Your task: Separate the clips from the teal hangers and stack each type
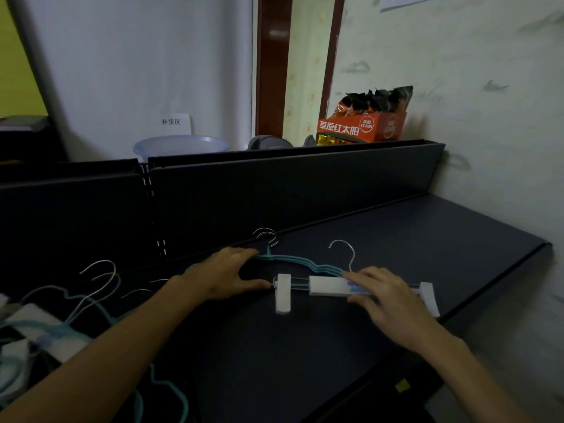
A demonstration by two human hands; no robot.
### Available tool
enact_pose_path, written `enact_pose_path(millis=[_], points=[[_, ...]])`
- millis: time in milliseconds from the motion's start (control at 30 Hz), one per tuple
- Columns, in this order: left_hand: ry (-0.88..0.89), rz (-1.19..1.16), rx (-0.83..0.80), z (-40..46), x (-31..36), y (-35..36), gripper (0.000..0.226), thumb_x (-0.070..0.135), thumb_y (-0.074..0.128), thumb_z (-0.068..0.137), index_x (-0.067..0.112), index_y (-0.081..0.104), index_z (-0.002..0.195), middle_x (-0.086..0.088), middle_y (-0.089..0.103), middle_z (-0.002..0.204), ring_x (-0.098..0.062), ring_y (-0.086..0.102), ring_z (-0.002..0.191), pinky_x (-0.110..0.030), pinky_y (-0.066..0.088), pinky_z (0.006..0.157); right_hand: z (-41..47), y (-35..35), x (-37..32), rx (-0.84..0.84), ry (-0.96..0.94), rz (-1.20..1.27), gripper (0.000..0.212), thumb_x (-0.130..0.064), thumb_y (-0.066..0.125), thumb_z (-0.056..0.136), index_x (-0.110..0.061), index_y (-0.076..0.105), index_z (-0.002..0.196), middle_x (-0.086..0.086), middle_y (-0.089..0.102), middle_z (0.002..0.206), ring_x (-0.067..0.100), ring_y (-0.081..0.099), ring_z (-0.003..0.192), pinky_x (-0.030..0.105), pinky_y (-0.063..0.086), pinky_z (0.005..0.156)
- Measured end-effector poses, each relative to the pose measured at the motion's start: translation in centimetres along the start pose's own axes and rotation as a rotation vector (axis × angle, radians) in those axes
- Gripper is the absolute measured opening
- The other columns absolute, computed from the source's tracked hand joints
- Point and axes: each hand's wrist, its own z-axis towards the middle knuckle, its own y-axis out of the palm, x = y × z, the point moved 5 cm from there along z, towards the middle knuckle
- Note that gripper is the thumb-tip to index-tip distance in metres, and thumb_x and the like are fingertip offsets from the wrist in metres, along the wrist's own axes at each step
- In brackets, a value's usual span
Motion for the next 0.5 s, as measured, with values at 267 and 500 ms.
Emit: enact_pose_path(millis=[267, 500], points=[[0.071, -0.036, 0.003, 0.2, -0.4, 0.1, 0.083, 0.073, 0.051, 0.074, 0.024, 0.037, 0.139, 0.002, 0.042, 0.142, -0.013, 0.041, 0.127, -0.037, 0.038, 0.105, -1.2, -0.1, -1.2, 0.023, 0.034, -0.007, 0.042, -0.022, 0.066, 0.086, -0.019, 0.058, 0.126, -0.006, 0.06, 0.106, 0.014, 0.054, 0.095, 0.037, 0.047, 0.086], [0.185, 0.184, 0.152, 0.0, 1.5, -0.5, 0.086, 0.079, 0.036, 0.073, 0.027, 0.031, 0.142, 0.0, 0.038, 0.144, -0.019, 0.04, 0.128, -0.041, 0.034, 0.106, -3.7, -1.2, -2.5, 0.083, 0.089, -0.085, 0.041, -0.023, 0.066, 0.086, -0.018, 0.059, 0.125, -0.004, 0.062, 0.105, 0.017, 0.056, 0.093, 0.038, 0.047, 0.085]])
